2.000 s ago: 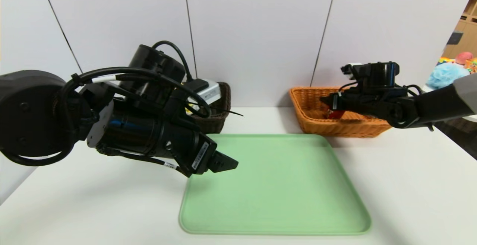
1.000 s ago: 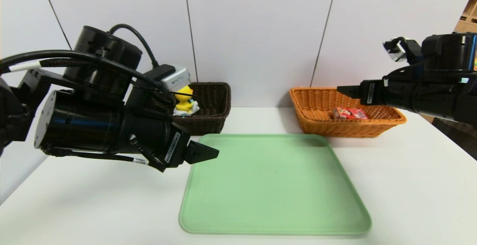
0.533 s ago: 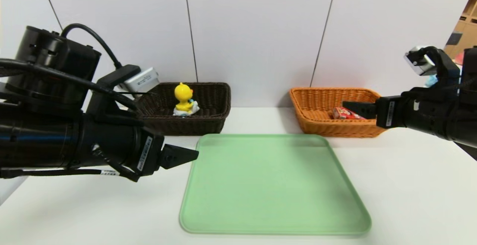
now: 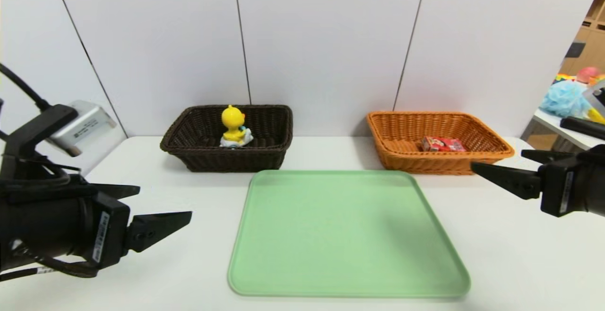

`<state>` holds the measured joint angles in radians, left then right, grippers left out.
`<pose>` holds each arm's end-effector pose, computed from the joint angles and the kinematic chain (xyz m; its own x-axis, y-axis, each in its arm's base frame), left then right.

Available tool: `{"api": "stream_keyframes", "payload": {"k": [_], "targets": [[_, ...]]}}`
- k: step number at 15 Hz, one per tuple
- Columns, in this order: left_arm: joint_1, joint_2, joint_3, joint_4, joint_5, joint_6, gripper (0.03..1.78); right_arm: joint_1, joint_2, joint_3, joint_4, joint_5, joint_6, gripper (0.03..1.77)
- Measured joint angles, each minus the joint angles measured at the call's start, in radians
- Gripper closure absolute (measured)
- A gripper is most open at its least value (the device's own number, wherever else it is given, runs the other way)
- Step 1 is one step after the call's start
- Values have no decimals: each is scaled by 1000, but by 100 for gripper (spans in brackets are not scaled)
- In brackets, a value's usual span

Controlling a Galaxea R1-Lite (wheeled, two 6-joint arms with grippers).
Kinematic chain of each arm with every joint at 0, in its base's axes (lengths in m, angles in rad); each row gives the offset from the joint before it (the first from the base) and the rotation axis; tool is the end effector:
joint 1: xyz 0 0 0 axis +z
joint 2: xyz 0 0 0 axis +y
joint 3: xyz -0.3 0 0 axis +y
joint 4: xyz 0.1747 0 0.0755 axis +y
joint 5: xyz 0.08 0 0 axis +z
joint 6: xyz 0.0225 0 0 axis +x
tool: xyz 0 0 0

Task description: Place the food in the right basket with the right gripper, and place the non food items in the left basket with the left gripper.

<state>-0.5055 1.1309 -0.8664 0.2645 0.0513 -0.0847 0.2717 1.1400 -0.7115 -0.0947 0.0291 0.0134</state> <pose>0.1310 -0.0712 0.2469 0.7792 -0.3726 -0.5040 0.4059 0.9127 -0.0472 0.1557 0.0441 0.2351 0.9020 0.2815 -0.3275 -0.2905 0.9566 0.0222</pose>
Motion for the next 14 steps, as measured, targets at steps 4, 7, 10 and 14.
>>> {"api": "stream_keyframes", "payload": {"k": [4,7,10,14], "targets": [[63,-124,84,5,0,21,12,-7,-126,4,120,-3,2,11],[105,-203,134,8,1,28,12,-10,-207,6,189,-7,3,11],[135,-268,192,7,-3,53,12,-24,-283,14,245,-9,3,11],[220,-348,233,4,-12,62,12,-107,-374,49,268,-7,3,11]]}}
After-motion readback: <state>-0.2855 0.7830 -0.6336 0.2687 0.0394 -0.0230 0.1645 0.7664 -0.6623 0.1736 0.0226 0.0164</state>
